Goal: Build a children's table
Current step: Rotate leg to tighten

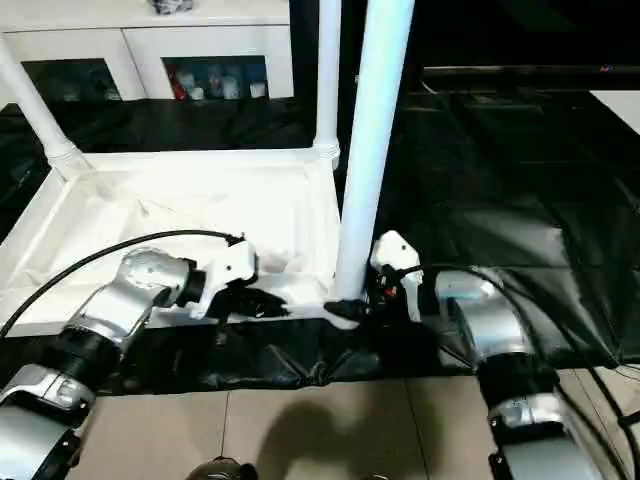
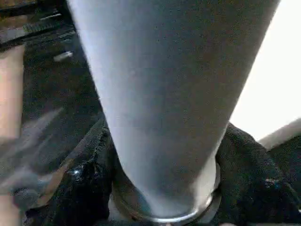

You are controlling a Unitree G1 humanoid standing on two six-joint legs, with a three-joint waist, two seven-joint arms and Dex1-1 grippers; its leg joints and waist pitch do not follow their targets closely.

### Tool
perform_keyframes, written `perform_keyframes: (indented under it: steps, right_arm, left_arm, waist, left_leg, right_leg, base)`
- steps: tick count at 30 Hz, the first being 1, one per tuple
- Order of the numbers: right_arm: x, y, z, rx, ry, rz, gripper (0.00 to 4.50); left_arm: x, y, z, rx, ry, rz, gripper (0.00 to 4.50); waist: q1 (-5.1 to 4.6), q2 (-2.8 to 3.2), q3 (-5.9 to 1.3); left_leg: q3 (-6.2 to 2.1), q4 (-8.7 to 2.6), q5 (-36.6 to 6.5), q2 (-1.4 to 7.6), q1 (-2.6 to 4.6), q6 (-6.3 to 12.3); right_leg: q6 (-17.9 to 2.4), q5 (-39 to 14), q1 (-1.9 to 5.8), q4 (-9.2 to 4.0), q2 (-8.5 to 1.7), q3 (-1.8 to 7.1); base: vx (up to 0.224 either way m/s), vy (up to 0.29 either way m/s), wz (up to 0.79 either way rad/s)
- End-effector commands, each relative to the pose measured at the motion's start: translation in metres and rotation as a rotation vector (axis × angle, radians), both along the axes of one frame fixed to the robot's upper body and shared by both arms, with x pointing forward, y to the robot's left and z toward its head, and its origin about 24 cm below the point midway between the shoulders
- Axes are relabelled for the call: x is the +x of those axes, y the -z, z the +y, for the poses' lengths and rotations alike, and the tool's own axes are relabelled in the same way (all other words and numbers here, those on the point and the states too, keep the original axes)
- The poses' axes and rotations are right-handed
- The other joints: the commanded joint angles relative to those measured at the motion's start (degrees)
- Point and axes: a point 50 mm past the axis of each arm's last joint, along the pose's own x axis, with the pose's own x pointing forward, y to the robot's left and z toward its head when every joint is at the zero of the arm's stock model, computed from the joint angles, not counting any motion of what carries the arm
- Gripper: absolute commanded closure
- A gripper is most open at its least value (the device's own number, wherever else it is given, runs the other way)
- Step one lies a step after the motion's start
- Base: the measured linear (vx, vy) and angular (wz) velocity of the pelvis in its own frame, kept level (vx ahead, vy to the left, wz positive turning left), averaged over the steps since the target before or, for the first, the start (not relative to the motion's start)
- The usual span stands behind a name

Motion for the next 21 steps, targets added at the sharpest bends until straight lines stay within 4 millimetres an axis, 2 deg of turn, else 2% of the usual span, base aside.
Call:
perform_keyframes:
  steps: [1,2,3,4,5,7,10,11,12,14,18,19,21]
  right_arm:
    - [-0.003,0.014,0.027,0.005,0.052,0.005,1.84]
    - [-0.001,0.018,0.035,0.027,0.158,0.012,1.85]
    - [-0.001,0.018,0.035,0.027,0.158,0.012,1.85]
    - [0.003,0.022,0.049,0.055,0.29,0.027,1.85]
    - [0.005,0.023,0.056,0.065,0.337,0.038,1.85]
    - [0.006,0.021,0.07,0.099,0.363,0.048,1.85]
    - [0.008,0.014,0.088,0.15,0.377,0.042,1.85]
    - [0.009,0.012,0.091,0.153,0.376,0.027,1.51]
    - [0.009,0.01,0.092,0.14,0.373,-0.001,1.51]
    - [0.008,0.009,0.088,0.151,0.352,-0.013,1.1]
    - [0.008,0.007,0.073,0.121,0.334,-0.036,0.88]
    - [0.009,0.005,0.059,0.083,0.304,-0.06,0.77]
    - [0.009,0.004,0.052,0.069,0.27,-0.066,0.68]
  left_arm:
    - [0.011,-0.006,-0.019,-0.016,-0.111,-0.072,4.5]
    - [0.013,-0.008,-0.029,-0.022,-0.137,-0.092,4.5]
    - [0.013,-0.008,-0.029,-0.022,-0.137,-0.092,4.5]
    - [0.015,-0.011,-0.045,-0.037,-0.161,-0.118,4.5]
    - [0.014,-0.012,-0.052,-0.042,-0.157,-0.128,4.5]
    - [0.012,-0.013,-0.062,-0.05,-0.138,-0.137,4.5]
    - [0.008,-0.015,-0.072,-0.06,-0.103,-0.141,4.5]
    - [0.007,-0.015,-0.074,-0.06,-0.095,-0.142,4.5]
    - [0.007,-0.015,-0.074,-0.055,-0.09,-0.146,4.5]
    - [0.006,-0.014,-0.07,-0.053,-0.071,-0.15,4.5]
    - [0.006,-0.014,-0.058,-0.044,-0.046,-0.156,4.5]
    - [0.005,-0.013,-0.048,-0.034,-0.023,-0.154,4.5]
    - [0.004,-0.013,-0.043,-0.033,-0.001,-0.155,4.5]
  waist:
    - [-0.67,-0.89,-3.09]
    - [-0.66,-0.63,-3.12]
    - [-1.07,-0.61,-3.05]
    - [-1.53,-0.64,-3.04]
    - [-1.62,-0.35,-3.03]
    - [-1.89,-0.51,-3.14]
    - [-1.95,-0.35,-3.22]
    - [-1.98,-0.39,-3.27]
    - [-2.01,-0.37,-3.27]
    - [-2.05,-0.51,-3.39]
    - [-1.95,-0.54,-3.59]
    - [-1.85,-0.46,-3.56]
    - [-1.85,-0.52,-3.65]
  left_leg:
    - [-1.76,-4.65,-18.44,3.05,1.45,0.18]
    - [-1.92,-4.77,-18.92,3.15,1.6,-0.26]
    - [-1.95,-4.9,-20.4,3.14,1.86,-0.94]
    - [-2.06,-5.1,-20.8,3.15,1.58,-1.28]
    - [-2.12,-5.15,-21.14,3.08,1.66,-1.5]
    - [-2.14,-5.21,-21.63,2.94,1.59,-1.22]
    - [-2.01,-5.18,-20.79,2.97,1.48,-0.7]
    - [-1.96,-5.15,-20.45,2.92,1.45,-0.57]
    - [-1.93,-5.15,-20.13,2.97,1.41,-0.46]
    - [-1.81,-5.0,-19.23,2.89,1.36,0.07]
    - [-1.64,-4.73,-15.79,2.89,1.06,1.85]
    - [-1.63,-4.69,-15.13,2.89,1.1,2.17]
    - [-1.56,-4.49,-13.77,2.85,0.86,2.9]
  right_leg:
    - [-11.19,-22.26,1.96,-5.14,-3.9,2.4]
    - [-10.81,-22.78,1.85,-5.19,-3.94,2.41]
    - [-10.49,-23.23,1.46,-5.41,-3.82,2.45]
    - [-10.34,-22.58,1.64,-5.3,-3.73,2.49]
    - [-10.26,-22.57,1.52,-5.37,-3.72,2.48]
    - [-9.85,-21.96,1.71,-5.56,-3.74,2.41]
    - [-10.29,-19.03,1.64,-5.45,-3.68,2.55]
    - [-10.56,-17.84,1.69,-5.34,-3.66,2.55]
    - [-10.78,-16.89,1.71,-5.25,-3.69,2.56]
    - [-11.04,-15.73,1.93,-5.18,-3.73,2.58]
    - [-11.82,-11.94,2.19,-4.78,-3.68,2.56]
    - [-12.19,-11.22,2.21,-4.77,-3.7,2.51]
    - [-12.78,-9.17,2.51,-4.48,-3.69,2.45]
  base:
    - [0.0,0.0,0.0]
    - [0.0,0.0,0.0]
    - [0.0,0.0,0.0]
    - [0.0,0.0,0.0]
    - [0.0,0.0,0.0]
    - [0.0,0.0,0.0]
    - [0.0,0.0,0.0]
    - [0.0,0.0,0.0]
    - [0.0,0.0,0.0]
    - [0.0,0.0,0.0]
    - [0.0,0.0,0.0]
    - [0.0,0.0,0.0]
    - [0.0,0.0,0.0]
